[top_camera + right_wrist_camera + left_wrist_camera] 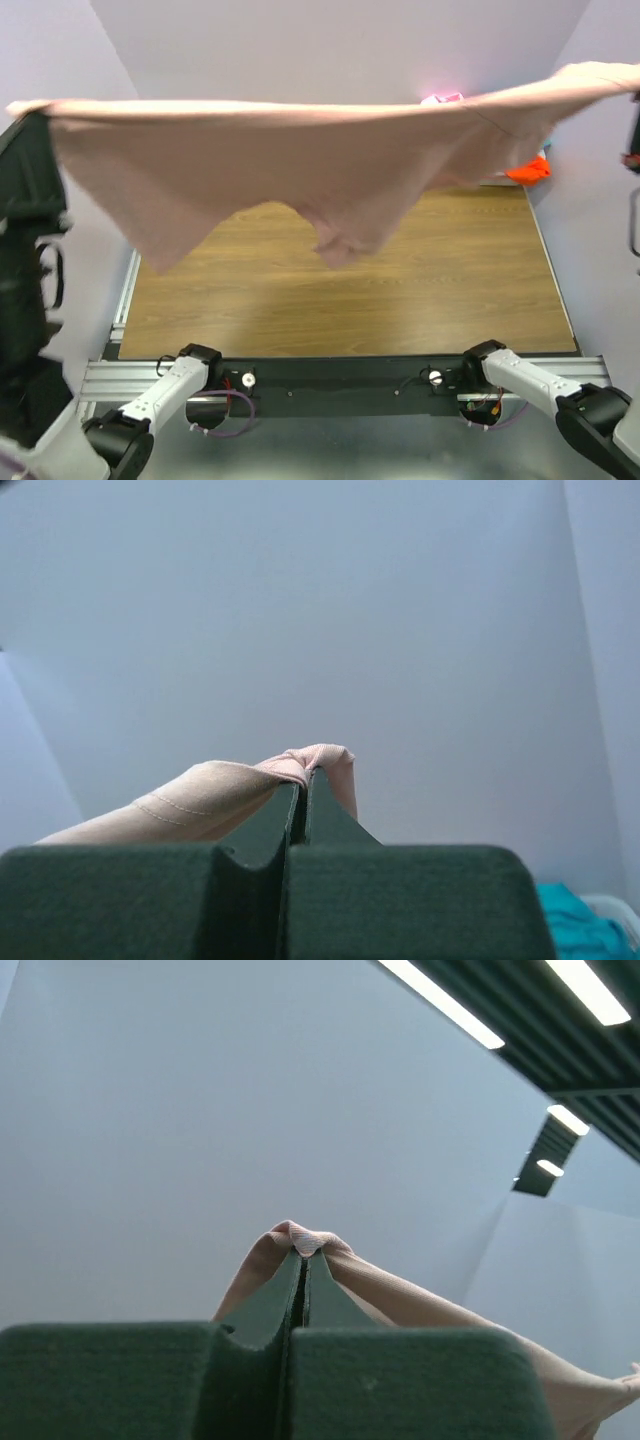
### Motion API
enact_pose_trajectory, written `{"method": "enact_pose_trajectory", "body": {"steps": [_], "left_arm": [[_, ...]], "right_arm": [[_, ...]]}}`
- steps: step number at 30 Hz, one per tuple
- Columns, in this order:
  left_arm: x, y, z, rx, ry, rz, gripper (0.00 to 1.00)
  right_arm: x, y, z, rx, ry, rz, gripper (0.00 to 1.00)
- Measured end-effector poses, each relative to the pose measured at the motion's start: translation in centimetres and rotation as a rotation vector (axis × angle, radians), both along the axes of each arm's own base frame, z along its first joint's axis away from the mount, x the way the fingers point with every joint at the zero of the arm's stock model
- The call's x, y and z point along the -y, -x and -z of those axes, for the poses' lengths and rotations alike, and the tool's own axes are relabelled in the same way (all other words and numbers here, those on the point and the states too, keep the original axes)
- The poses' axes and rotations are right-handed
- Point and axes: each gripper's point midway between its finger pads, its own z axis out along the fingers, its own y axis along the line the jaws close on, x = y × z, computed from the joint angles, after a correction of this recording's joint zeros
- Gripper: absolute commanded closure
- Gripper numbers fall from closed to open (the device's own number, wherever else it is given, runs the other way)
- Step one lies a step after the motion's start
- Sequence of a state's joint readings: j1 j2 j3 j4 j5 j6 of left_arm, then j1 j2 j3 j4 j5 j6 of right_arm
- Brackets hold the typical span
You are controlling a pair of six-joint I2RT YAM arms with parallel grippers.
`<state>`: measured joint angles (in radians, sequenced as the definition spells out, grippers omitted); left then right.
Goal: Fold and stack the t-shirts
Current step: Flatten the tshirt out
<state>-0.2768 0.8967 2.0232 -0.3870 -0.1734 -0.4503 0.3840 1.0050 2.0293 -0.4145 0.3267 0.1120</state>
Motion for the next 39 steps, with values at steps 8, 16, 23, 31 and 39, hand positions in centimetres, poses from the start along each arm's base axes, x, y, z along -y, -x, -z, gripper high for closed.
{"method": "enact_pose_trajectory", "body": {"steps": [8,16,23,31,39], "left_arm": [[0.0,7.8,-1.0,0.161,-0.046,0.084,1.0],[1.7,-2.2,4.9,-0.056,-0.057,0.047,1.0],[2.5,-18.7,20.0,-0.497,-0.054,-0.134,1.0],[-1.8,-33.8,46.5,-1.096,-0.137,-0.307,1.0],[-4.0,-43.9,61.0,-1.357,-0.149,-0.25,1.0]], "right_arm": [[-0.1,6.4,-3.4,0.161,0.034,-0.114,1.0],[-2.6,-3.0,0.7,-0.037,0.103,-0.049,1.0],[-6.4,-19.1,13.4,-0.386,0.241,0.088,0.99],[-10.8,-33.4,39.0,-0.87,0.456,0.114,1.0],[-12.1,-41.9,53.8,-1.056,0.534,0.15,1.0]]}}
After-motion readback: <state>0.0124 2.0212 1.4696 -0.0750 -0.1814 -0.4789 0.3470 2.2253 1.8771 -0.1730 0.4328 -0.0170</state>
